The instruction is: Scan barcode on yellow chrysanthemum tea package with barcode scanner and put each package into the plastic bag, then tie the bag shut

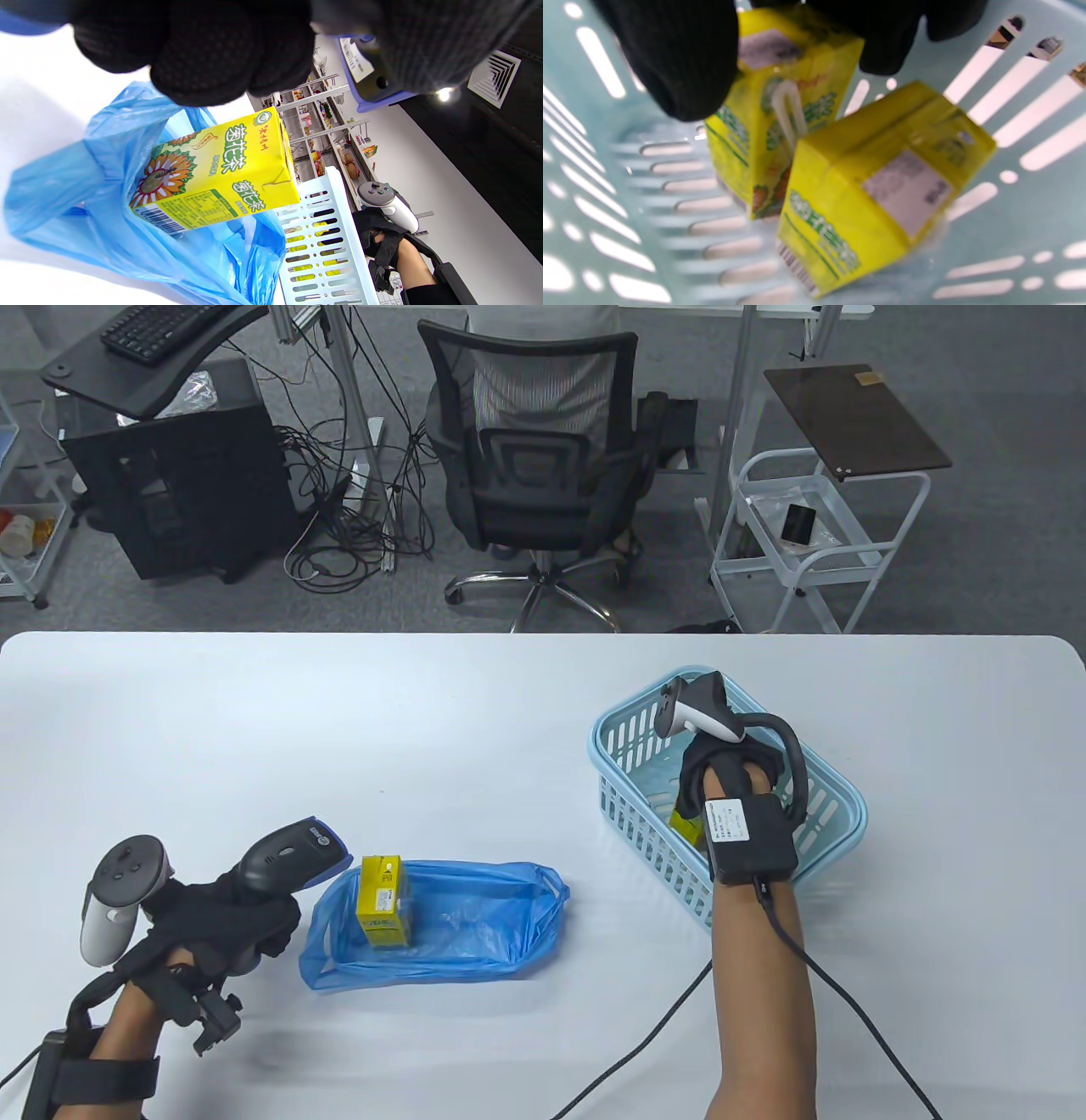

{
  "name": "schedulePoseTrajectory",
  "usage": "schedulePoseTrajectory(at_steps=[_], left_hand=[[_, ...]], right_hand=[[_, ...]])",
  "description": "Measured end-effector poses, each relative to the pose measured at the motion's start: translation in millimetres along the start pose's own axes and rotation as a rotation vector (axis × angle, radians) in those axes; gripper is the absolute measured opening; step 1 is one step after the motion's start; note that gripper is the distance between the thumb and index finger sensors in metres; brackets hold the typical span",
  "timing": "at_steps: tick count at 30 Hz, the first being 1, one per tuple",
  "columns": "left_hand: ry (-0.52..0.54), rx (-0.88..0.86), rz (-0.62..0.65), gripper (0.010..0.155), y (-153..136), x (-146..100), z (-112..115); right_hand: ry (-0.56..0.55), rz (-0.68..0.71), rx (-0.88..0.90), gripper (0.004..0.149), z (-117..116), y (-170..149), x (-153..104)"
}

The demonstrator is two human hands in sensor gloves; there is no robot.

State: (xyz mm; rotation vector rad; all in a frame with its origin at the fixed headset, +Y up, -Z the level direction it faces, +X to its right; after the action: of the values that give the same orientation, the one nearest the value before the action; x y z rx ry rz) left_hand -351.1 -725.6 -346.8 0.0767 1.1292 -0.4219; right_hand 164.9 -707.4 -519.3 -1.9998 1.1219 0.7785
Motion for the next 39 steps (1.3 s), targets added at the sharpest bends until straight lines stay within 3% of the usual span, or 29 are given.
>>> schedulePoseTrajectory(at_steps=[12,19,22,26,27,32,39], left_hand=[[0.068,0.033,0.078,0.076,15.4,-3.3,-2.5],[0.056,0.044,0.081,0.072,15.5,-2.9,-4.8],[0.057,0.048,0.093,0.069,17.6,-3.9,-3.7],[0.056,0.069,0.097,0.069,18.5,-4.0,0.7],[0.055,0.074,0.099,0.069,18.8,-4.0,1.6],[0.028,0.088,0.111,0.068,21.9,-4.6,8.1],[-0.026,0.112,0.12,0.062,26.2,-6.3,21.5]], right_hand=[[-0.098,0.019,0.057,0.081,6.4,-1.3,-4.5],[-0.244,0.117,0.309,0.08,53.0,-29.3,-45.2],[-0.408,0.153,0.471,0.079,81.2,-48.0,-76.4],[-0.846,0.162,0.526,0.073,108.6,-59.0,-131.5],[-0.908,0.182,0.547,0.072,110.3,-57.2,-143.5],[-0.844,0.434,0.701,0.07,94.8,-15.2,-191.5],[-0.837,0.553,0.721,0.07,67.4,52.6,-235.9]])
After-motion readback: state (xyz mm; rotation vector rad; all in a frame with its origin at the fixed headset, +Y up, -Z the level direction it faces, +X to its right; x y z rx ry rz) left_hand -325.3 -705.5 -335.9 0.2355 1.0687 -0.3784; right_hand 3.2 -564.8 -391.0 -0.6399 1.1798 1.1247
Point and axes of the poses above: the tracker on the back of each hand, its own y axis roughly to the thumb side, its own x axis roughly from the wrist to the fingertips, z = x × y, the point moved 5 cm from there along x, roughly from the wrist to the fingertips, and after that the axes turned 12 degrees about -z, right-handed, at the moved point
